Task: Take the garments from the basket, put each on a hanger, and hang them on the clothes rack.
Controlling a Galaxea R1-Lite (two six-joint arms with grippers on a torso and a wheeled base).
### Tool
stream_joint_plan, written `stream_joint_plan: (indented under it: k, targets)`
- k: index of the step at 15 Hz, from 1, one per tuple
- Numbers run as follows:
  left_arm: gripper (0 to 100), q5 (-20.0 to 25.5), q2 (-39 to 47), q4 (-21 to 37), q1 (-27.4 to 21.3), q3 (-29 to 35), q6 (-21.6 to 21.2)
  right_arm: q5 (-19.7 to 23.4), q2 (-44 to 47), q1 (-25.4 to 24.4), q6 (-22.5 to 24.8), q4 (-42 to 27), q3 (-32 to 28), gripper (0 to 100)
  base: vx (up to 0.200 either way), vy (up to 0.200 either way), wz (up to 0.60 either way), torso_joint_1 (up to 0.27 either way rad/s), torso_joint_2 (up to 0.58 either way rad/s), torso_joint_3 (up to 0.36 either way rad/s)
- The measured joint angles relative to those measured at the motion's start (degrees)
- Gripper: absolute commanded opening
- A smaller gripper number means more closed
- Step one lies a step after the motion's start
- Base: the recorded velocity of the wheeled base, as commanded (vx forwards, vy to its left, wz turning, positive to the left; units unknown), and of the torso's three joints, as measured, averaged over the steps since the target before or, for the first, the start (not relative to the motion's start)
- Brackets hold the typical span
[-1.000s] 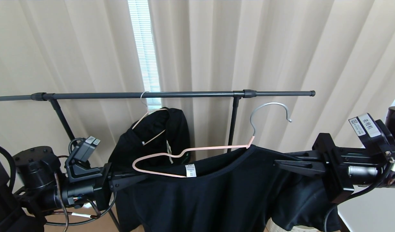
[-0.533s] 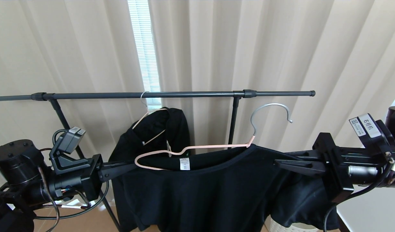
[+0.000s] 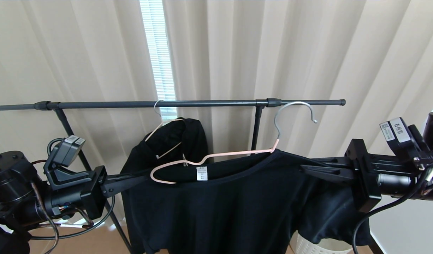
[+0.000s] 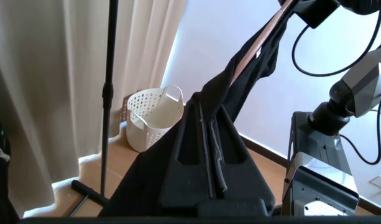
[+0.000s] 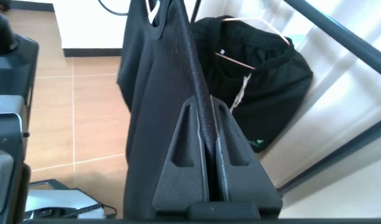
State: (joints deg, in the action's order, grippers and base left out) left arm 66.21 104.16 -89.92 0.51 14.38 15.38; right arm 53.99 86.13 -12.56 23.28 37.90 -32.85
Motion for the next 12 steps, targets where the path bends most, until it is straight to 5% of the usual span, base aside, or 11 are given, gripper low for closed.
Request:
stream_joint_plan:
  k: [12]
  targets:
    - [0, 0.02, -0.29, -0.02, 0.00, -0.09, 0.02, -0.57, 1.02, 1.93, 0.24, 4.46, 0.69, 0, 0.000, 0.000, 0.00, 0.000, 0.00, 0.000]
